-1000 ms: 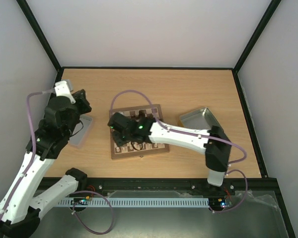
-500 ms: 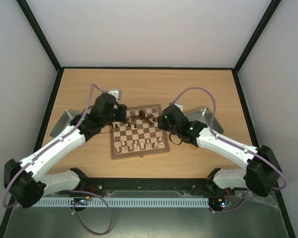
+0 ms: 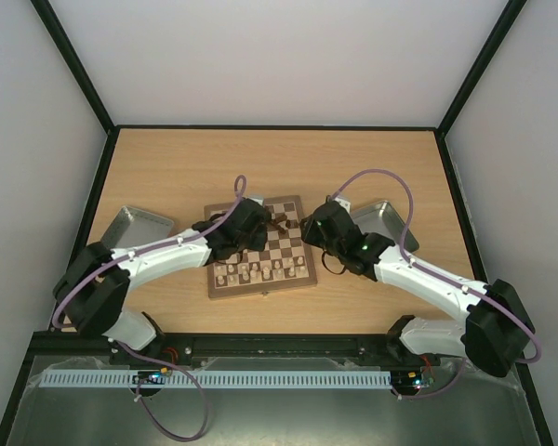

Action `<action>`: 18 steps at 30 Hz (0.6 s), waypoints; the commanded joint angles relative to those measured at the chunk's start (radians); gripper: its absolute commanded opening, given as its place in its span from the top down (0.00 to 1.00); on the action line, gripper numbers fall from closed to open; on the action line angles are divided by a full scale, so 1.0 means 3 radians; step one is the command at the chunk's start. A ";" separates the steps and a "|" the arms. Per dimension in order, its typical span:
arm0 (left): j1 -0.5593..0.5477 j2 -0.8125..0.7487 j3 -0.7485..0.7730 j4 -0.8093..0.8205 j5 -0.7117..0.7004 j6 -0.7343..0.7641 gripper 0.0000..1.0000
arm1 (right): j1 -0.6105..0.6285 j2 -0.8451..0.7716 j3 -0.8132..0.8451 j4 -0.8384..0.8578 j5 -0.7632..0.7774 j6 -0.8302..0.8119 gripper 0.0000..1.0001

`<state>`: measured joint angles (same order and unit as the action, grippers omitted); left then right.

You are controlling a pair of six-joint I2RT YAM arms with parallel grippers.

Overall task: Set up the chess pieces on the board
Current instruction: Place the chess piece on the chessboard.

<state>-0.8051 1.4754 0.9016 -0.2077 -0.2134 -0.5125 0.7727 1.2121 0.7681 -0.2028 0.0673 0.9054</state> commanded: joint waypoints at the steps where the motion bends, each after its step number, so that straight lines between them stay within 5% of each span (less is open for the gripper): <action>1: -0.0023 0.0169 -0.0055 0.0283 -0.0031 0.0007 0.90 | -0.0018 -0.0083 -0.0067 0.0099 0.0089 0.0019 0.59; 18: -0.0062 0.0592 -0.0021 0.0456 0.0179 0.0032 0.81 | -0.0026 -0.0133 -0.0062 0.0064 0.0200 0.0019 0.57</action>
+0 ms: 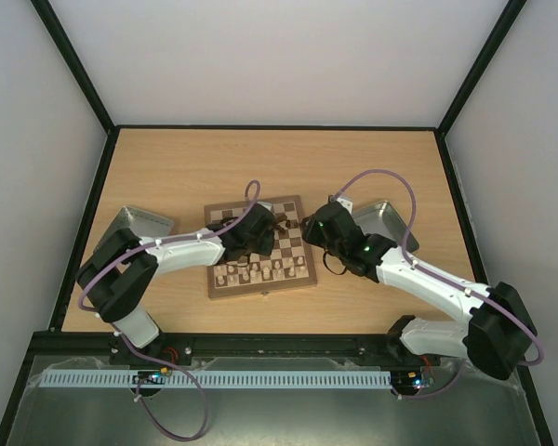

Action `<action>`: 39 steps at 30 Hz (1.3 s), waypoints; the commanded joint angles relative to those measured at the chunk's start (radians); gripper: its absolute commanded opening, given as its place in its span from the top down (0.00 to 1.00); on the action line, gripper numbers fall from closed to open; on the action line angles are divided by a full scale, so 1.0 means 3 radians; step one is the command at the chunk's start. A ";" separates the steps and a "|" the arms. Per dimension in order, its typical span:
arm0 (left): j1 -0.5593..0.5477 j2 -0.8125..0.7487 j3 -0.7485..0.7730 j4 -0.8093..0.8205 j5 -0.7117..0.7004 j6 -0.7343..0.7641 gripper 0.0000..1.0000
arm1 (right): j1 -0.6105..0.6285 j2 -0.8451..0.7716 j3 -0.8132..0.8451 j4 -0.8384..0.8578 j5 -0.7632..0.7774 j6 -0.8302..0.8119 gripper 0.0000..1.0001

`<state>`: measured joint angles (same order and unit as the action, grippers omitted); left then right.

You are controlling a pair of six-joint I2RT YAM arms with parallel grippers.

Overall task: Set up the chess pieces on the board
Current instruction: Place the chess piece on the chessboard, then move the chess piece to the chessboard.

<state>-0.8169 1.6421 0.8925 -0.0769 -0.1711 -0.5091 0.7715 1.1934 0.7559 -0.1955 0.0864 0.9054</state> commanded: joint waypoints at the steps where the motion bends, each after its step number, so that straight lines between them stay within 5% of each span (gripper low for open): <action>1: -0.0025 0.0020 0.0035 -0.0030 0.0065 0.0011 0.80 | -0.0021 -0.0074 -0.0019 0.0038 0.0134 0.0019 0.57; 12: -0.0011 -0.0096 0.0542 -0.0945 0.0223 -0.0081 0.62 | -0.0022 -0.0125 -0.0035 0.0049 0.0131 0.0047 0.57; 23: 0.0231 0.0181 0.1094 -0.1565 0.0740 -0.0305 0.60 | -0.0020 -0.0260 -0.0086 0.0024 0.0198 0.0066 0.57; 39: 0.0233 0.0555 0.1146 -0.1672 0.0779 -0.0169 0.77 | -0.0020 -0.0245 -0.0101 0.0028 0.0194 0.0080 0.56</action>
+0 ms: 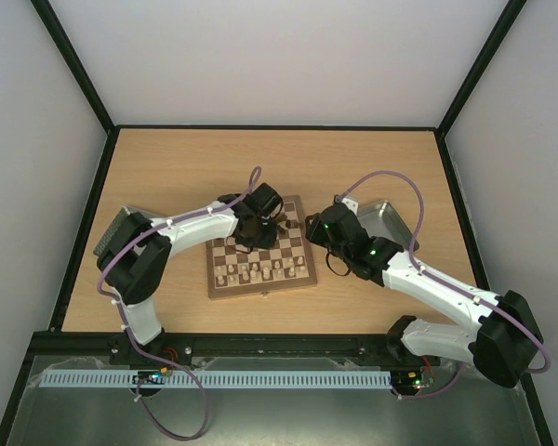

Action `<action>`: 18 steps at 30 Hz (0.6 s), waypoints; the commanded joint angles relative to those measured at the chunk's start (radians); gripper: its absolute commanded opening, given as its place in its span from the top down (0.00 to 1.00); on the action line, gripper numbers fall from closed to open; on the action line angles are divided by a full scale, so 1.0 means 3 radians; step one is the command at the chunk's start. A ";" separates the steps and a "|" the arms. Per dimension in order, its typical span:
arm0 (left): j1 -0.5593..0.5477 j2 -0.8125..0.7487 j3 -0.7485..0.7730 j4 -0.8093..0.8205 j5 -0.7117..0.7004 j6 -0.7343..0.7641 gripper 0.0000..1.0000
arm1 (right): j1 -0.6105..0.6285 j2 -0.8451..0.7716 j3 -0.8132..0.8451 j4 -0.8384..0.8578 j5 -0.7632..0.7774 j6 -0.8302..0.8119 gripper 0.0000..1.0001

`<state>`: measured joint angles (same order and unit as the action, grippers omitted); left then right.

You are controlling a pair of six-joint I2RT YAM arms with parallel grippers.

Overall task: Set up the chess pieces on the board
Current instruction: Move the chess piece to the chessboard.

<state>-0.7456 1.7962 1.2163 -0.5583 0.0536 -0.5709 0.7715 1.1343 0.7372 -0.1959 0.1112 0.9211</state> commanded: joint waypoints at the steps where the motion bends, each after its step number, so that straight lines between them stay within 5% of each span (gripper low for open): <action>1: -0.0005 0.0045 0.0074 -0.0067 0.0017 0.0039 0.77 | -0.0023 -0.0049 -0.0041 0.0029 0.0110 0.0028 0.56; 8: 0.0000 0.0110 0.0149 -0.0057 -0.0040 0.0075 0.75 | -0.0021 -0.0043 -0.0039 0.0029 0.0105 0.0027 0.56; 18: -0.0017 0.0077 0.0145 -0.0140 -0.0084 0.0149 0.95 | -0.0020 0.0008 -0.0046 0.0060 0.0017 0.0019 0.57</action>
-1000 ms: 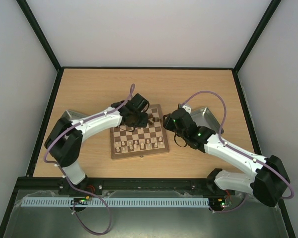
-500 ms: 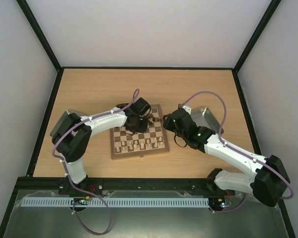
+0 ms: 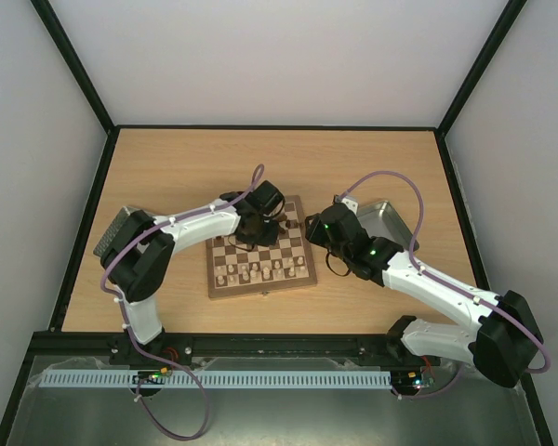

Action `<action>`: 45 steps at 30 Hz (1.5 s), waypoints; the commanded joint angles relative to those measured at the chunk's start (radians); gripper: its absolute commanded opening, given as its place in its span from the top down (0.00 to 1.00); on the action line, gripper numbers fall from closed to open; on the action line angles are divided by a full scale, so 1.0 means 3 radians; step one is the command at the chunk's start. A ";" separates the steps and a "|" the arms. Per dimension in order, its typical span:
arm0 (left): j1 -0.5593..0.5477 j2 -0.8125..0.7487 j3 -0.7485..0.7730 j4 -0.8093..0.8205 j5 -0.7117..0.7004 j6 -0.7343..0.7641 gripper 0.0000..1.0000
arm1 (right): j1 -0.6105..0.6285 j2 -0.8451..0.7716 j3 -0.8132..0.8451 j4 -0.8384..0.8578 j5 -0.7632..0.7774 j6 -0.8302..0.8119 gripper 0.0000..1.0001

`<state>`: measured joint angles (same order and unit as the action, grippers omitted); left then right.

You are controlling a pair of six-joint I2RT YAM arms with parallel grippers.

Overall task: Set up the chess pieces on the board
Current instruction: Move the chess piece to the chessboard.

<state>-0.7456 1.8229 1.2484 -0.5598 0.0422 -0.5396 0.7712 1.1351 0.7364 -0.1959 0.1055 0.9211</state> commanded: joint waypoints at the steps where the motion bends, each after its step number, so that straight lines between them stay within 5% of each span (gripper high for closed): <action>1: -0.0026 -0.0041 0.0022 -0.0154 -0.0046 0.0056 0.95 | -0.0022 0.0009 -0.0041 0.0062 0.0035 0.0016 0.57; 29: -0.0383 -0.0160 -0.0122 -0.0669 0.0102 0.0328 0.94 | -0.0019 0.0067 -0.0061 0.0123 -0.0064 0.0045 0.57; 45: -0.0374 -0.0074 -0.0008 -0.0639 0.0060 0.0326 0.71 | -0.0023 0.0037 -0.0057 0.0092 -0.0068 0.0049 0.57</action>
<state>-0.8543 1.7859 1.2224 -0.7280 0.0742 -0.4450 0.7712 1.1492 0.7280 -0.1738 0.0696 0.9260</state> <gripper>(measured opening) 0.262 0.432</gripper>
